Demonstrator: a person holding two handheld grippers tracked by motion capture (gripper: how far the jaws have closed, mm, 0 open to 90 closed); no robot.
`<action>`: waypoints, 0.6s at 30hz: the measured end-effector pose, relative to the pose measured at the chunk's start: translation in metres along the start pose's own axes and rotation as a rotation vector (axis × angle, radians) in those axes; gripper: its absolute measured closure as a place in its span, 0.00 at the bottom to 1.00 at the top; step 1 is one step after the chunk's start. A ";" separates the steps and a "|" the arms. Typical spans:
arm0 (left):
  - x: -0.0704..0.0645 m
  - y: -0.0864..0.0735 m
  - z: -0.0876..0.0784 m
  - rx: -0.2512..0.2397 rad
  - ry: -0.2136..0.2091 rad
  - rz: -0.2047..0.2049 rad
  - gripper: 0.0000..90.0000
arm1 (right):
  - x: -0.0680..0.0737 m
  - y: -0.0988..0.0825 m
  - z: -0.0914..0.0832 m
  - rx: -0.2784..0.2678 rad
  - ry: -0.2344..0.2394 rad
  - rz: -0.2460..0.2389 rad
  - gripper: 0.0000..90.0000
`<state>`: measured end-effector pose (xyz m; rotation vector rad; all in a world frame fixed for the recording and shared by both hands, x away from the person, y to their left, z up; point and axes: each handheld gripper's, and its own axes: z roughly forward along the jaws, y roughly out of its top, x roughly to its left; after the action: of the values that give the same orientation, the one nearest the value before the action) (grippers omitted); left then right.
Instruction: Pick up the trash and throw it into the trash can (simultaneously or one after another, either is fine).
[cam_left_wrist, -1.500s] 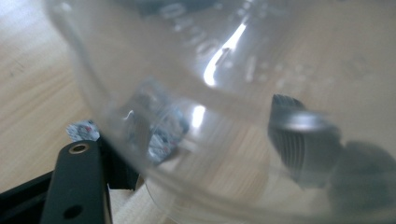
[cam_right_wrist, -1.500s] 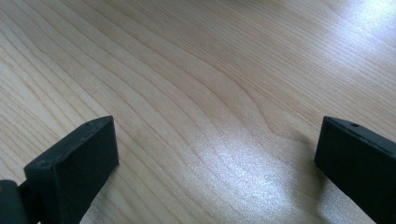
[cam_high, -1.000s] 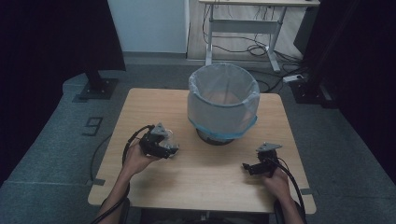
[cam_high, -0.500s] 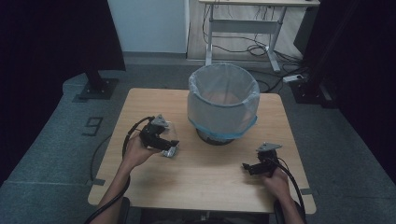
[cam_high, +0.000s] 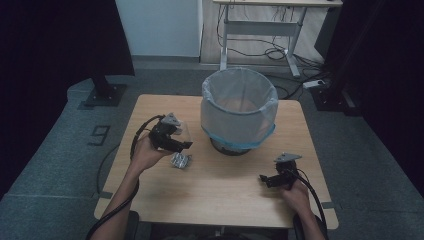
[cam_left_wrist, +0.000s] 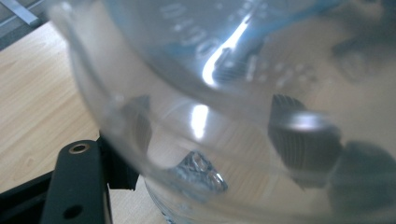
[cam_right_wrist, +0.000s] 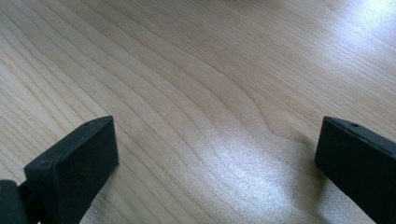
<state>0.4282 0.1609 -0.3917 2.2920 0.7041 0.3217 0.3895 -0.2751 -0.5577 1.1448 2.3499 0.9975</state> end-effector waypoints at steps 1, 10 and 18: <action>0.000 0.003 -0.001 0.001 0.000 0.002 0.35 | 0.000 0.000 0.000 0.000 0.000 0.000 0.00; 0.006 0.024 -0.012 -0.010 -0.028 -0.005 0.35 | 0.000 0.000 0.000 0.003 -0.001 0.000 0.00; 0.012 0.038 -0.022 -0.018 -0.030 -0.016 0.35 | 0.000 0.000 0.000 0.001 -0.002 0.001 0.00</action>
<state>0.4446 0.1570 -0.3493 2.2687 0.7022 0.2846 0.3896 -0.2749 -0.5575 1.1468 2.3491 0.9945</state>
